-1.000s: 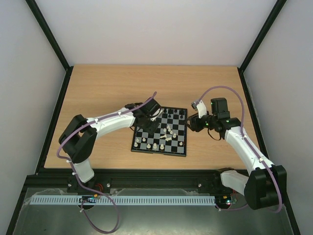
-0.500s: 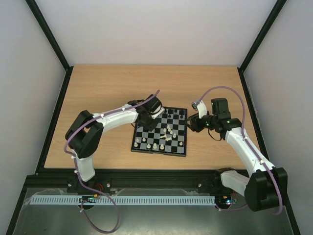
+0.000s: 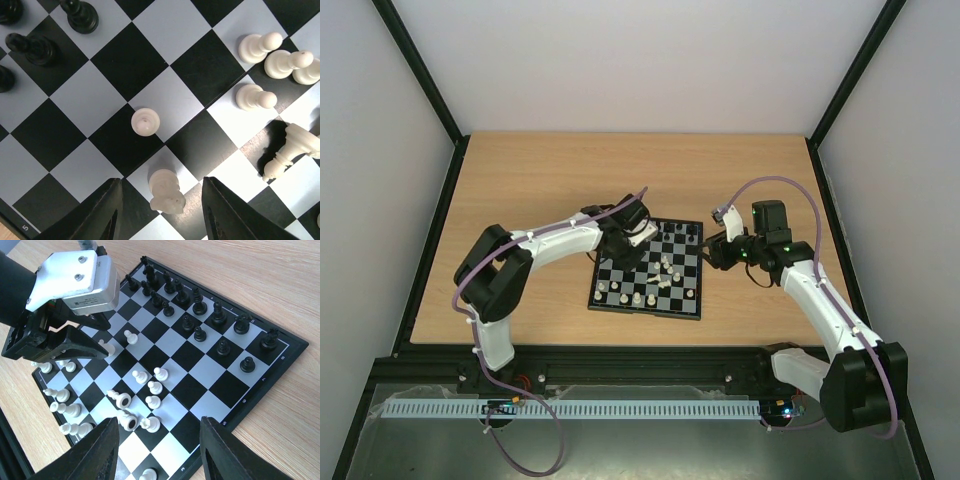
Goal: Set up the chess pieces on the board
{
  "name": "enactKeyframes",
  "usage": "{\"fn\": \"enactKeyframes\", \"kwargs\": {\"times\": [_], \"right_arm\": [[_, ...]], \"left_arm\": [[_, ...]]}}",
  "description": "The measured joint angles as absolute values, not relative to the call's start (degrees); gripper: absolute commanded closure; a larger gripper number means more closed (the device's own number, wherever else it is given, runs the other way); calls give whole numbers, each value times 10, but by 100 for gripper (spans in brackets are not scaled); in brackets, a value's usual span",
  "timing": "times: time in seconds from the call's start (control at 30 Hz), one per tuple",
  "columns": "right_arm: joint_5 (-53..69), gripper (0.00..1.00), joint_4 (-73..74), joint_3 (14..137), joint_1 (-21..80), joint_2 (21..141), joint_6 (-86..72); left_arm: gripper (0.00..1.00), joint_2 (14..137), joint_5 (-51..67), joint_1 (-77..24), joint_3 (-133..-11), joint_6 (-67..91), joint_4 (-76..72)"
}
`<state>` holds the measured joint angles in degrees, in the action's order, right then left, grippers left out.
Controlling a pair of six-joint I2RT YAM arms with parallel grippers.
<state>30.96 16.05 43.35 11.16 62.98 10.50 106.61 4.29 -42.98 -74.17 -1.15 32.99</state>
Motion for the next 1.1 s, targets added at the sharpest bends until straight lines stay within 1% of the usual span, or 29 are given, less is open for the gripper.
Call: {"fn": "enactKeyframes", "kwargs": {"times": [0.17,0.27,0.7,0.9,1.1], "right_arm": [[307,55,161,434,112,627,105],[305,55,161,434,111,624,105],[304,55,164,434,111,619,106],[304,55,164,434,112,618,109],[304,55,164,434,112,617,111]], "left_arm": [[63,1067,47,-432,-741,-12,330],[65,1070,47,-432,-741,-13,330],[81,1078,47,-446,-730,-10,331],[87,1078,44,-447,-729,-6,329],[90,1073,37,-447,-725,8,329]]}}
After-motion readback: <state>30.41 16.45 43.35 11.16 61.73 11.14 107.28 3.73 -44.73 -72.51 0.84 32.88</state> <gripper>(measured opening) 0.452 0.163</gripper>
